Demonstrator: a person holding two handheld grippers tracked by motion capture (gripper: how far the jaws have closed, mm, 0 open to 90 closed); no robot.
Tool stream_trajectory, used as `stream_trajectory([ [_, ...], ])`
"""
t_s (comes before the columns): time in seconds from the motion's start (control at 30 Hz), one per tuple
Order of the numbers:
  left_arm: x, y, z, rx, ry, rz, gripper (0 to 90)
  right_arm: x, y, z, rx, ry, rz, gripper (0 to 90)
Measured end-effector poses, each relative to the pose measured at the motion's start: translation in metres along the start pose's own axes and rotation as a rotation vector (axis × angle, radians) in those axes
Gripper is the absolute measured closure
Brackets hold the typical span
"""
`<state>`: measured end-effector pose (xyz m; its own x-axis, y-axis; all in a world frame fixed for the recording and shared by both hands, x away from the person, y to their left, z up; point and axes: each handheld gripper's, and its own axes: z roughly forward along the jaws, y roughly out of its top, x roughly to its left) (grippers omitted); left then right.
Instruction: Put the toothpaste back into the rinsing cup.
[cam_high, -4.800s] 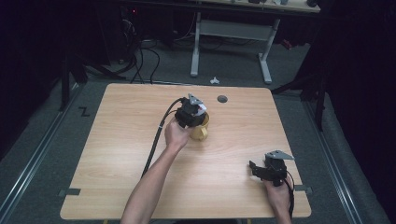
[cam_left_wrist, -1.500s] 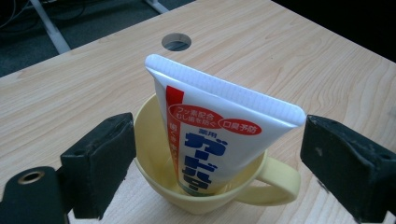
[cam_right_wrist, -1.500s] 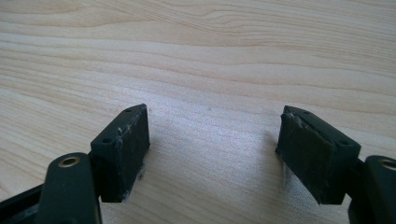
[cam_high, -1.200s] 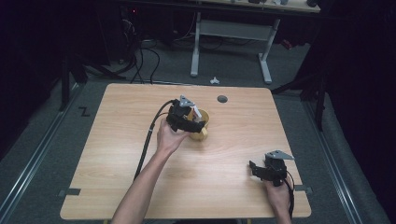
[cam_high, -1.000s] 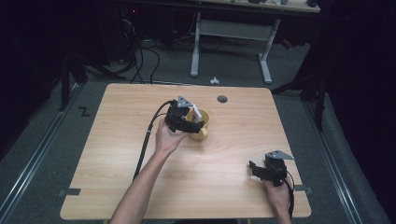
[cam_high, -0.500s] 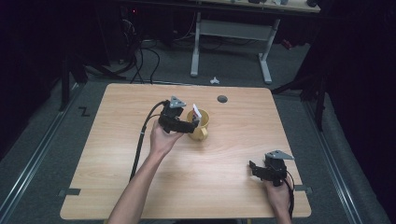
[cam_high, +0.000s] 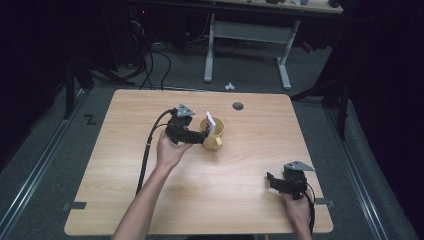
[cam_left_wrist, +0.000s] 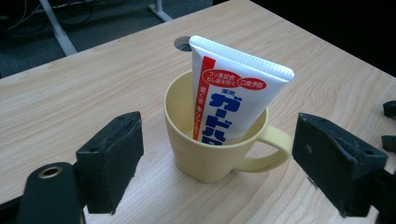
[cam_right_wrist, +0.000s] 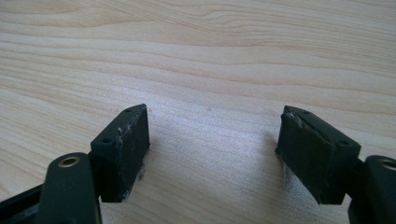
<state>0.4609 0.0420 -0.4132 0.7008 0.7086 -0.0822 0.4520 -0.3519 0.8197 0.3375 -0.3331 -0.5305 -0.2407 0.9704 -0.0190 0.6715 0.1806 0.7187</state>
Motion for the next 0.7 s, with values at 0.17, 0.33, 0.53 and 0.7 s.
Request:
stream_trajectory([
  [0.17,0.001,-0.003,-0.006,0.005,0.005,-0.006,18.1,0.0,0.0,0.0,0.0,0.001,0.0,25.2],
  [0.33,0.003,-0.006,-0.011,0.008,0.004,-0.018,18.6,0.0,0.0,0.0,0.0,0.0,0.0,25.2],
  [0.53,0.002,-0.012,-0.021,0.009,0.011,-0.013,18.3,0.0,0.0,0.0,0.0,0.0,0.0,25.2],
  [0.7,0.004,-0.018,-0.03,-0.002,0.02,-0.028,18.7,0.0,0.0,0.0,0.0,0.0,0.0,25.2],
])
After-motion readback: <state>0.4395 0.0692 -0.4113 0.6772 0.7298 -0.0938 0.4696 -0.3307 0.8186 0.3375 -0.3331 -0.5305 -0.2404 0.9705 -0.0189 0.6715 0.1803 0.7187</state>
